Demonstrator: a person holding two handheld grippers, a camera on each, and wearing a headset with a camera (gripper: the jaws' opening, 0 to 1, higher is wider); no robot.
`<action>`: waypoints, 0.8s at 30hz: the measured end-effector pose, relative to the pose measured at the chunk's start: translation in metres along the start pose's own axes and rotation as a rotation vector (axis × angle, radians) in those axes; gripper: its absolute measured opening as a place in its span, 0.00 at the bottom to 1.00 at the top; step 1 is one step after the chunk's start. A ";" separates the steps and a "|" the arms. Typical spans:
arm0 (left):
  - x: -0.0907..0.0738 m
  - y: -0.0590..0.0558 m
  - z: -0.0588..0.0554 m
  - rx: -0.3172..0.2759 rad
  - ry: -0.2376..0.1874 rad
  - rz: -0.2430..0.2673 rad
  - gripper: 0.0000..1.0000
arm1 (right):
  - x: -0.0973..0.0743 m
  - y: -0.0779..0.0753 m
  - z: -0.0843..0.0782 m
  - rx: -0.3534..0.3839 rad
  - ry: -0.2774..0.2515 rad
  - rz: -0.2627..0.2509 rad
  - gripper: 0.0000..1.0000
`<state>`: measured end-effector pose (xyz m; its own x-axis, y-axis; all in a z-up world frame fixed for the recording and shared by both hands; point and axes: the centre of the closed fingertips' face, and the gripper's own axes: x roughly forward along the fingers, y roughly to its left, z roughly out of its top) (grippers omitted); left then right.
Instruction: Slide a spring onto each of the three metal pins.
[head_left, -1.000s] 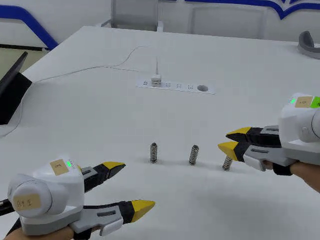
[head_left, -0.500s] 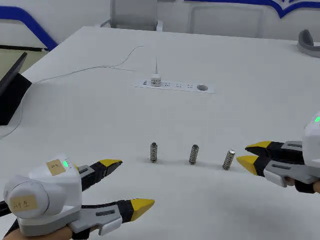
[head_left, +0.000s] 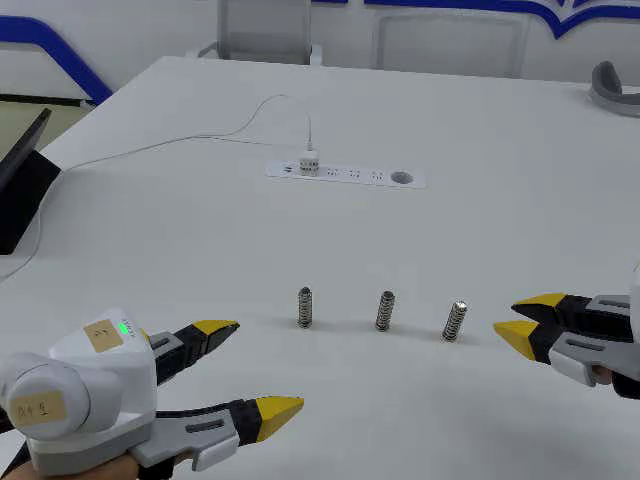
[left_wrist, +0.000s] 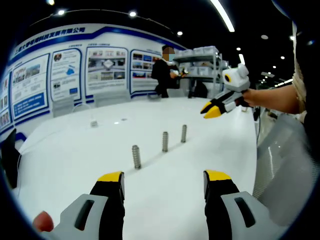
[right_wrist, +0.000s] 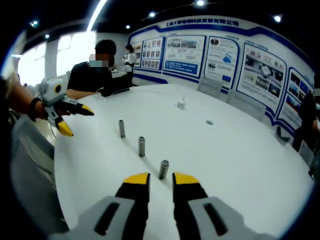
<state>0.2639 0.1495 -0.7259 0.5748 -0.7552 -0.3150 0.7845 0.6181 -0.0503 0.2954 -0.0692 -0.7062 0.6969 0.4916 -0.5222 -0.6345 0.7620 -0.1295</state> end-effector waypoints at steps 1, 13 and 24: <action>0.000 0.000 0.000 0.000 -0.001 0.001 0.64 | 0.000 0.000 0.000 0.001 -0.001 -0.001 0.19; -0.004 0.000 0.002 0.004 -0.004 0.005 0.58 | -0.005 -0.003 -0.002 0.006 -0.004 -0.019 0.19; -0.003 0.004 0.009 0.010 -0.028 0.024 0.63 | -0.005 -0.007 -0.002 0.013 -0.008 -0.027 0.19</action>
<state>0.2669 0.1521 -0.7170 0.5999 -0.7459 -0.2894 0.7725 0.6342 -0.0332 0.2951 -0.0780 -0.7045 0.7166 0.4742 -0.5115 -0.6110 0.7805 -0.1324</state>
